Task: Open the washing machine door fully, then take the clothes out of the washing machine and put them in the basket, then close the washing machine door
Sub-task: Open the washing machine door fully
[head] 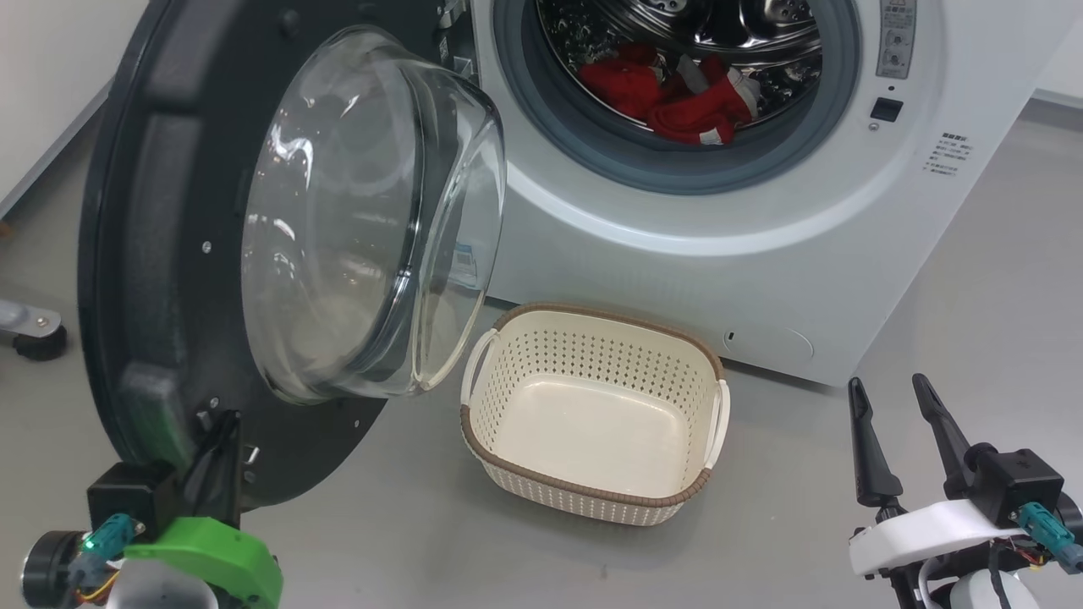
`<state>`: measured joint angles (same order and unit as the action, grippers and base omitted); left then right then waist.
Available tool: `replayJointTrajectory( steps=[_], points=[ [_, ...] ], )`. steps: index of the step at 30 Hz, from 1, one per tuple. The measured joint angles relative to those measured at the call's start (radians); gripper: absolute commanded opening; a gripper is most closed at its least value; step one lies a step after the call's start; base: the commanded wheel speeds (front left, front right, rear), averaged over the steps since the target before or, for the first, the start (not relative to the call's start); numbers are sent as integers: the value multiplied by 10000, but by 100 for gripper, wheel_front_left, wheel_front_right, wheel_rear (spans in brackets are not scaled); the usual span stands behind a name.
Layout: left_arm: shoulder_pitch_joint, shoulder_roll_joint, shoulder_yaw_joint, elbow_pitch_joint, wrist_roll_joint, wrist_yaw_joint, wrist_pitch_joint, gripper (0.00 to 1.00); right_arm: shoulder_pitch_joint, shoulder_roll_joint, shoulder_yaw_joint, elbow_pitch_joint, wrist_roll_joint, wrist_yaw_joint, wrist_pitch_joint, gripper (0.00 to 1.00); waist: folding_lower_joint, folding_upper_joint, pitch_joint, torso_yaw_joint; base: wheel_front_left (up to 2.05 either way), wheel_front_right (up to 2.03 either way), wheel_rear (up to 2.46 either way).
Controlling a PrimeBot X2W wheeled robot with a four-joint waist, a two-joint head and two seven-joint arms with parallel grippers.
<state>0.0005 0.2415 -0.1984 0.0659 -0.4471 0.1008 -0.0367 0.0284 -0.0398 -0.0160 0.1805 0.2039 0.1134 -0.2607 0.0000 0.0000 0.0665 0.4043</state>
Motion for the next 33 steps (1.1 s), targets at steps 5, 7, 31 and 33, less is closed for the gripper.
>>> replayJointTrajectory(
  steps=[5, 7, 31, 33],
  points=[
    [-21, 19, 472, 311, -169, 33, -119, 0, -1, 0, 13, -27, 69, -2, 0, 100, 0, 0, 41, -139, 0, 0, 0],
    [-37, 21, 633, 453, -190, 56, -190, 0, -2, 0, 15, -36, 69, -4, 0, 100, 0, 0, 75, -183, 0, 0, 0],
    [-911, 178, 1597, 2104, -345, 82, -1072, 0, -36, 0, 90, -178, 67, -6, 0, 100, 0, 0, 315, -491, 0, 0, 0],
    [-917, 159, 1582, 2169, -357, 82, -1154, 0, -39, 0, 96, -178, 67, -6, 0, 100, 0, 0, 325, -514, 0, 0, 0]
  ],
)
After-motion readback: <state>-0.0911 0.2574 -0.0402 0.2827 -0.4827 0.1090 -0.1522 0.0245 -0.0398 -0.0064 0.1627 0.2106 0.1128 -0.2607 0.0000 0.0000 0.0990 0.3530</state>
